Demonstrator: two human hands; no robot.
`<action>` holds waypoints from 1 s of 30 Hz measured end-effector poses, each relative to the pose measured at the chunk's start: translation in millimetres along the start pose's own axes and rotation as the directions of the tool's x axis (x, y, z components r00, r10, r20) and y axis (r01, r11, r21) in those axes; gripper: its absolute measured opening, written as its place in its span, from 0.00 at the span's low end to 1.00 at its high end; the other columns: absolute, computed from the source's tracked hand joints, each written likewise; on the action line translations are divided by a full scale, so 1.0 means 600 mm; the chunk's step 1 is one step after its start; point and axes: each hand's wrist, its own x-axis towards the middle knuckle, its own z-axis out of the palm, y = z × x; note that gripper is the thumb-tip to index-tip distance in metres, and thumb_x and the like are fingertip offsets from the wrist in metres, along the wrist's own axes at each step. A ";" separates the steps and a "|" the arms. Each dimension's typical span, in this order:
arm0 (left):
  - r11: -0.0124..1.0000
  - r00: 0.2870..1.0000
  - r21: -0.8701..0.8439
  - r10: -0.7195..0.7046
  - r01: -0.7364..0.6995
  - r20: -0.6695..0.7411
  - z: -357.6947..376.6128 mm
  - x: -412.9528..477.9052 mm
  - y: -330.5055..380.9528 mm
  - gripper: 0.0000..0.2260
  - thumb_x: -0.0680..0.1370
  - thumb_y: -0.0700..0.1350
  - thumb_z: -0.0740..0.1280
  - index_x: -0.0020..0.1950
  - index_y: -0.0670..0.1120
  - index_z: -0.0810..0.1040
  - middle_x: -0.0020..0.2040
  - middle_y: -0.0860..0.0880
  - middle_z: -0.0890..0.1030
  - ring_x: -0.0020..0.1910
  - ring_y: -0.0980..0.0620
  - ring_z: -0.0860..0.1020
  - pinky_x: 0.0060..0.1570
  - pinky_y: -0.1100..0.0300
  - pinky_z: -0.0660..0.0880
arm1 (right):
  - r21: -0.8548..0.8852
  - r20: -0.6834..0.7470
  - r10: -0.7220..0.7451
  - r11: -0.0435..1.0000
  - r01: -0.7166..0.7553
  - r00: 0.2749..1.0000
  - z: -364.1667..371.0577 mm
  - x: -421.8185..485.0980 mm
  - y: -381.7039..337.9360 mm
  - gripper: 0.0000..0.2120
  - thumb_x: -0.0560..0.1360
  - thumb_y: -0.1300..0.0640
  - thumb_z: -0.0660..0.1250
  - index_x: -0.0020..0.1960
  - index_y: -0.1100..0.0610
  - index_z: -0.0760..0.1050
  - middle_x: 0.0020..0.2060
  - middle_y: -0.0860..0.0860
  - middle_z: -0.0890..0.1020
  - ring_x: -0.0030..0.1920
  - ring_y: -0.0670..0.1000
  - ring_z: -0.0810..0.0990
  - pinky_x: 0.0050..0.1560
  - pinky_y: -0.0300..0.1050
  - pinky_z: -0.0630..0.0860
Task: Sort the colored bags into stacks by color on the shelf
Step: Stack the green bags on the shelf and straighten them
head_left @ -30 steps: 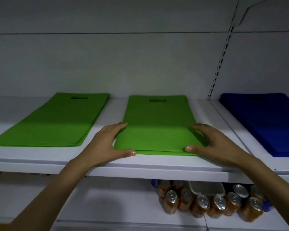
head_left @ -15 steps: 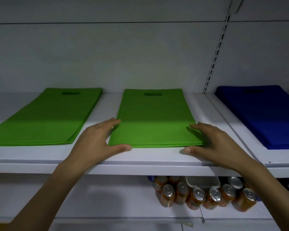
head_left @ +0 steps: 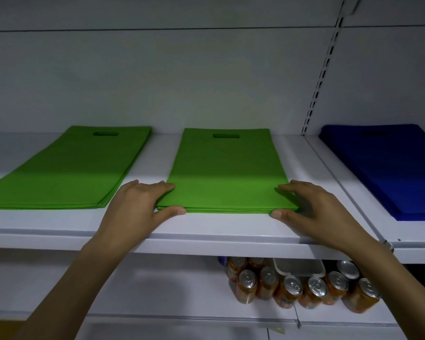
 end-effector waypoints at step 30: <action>0.874 0.878 -0.086 -0.479 0.477 0.005 -0.098 -0.040 -0.325 0.24 0.79 0.58 0.62 0.68 0.43 0.73 0.66 0.42 0.75 0.64 0.41 0.72 0.57 0.47 0.74 | -0.117 0.038 -0.147 0.982 0.151 0.988 0.257 0.184 -0.407 0.25 0.75 0.39 0.63 0.66 0.54 0.73 0.62 0.53 0.78 0.61 0.55 0.76 0.60 0.49 0.72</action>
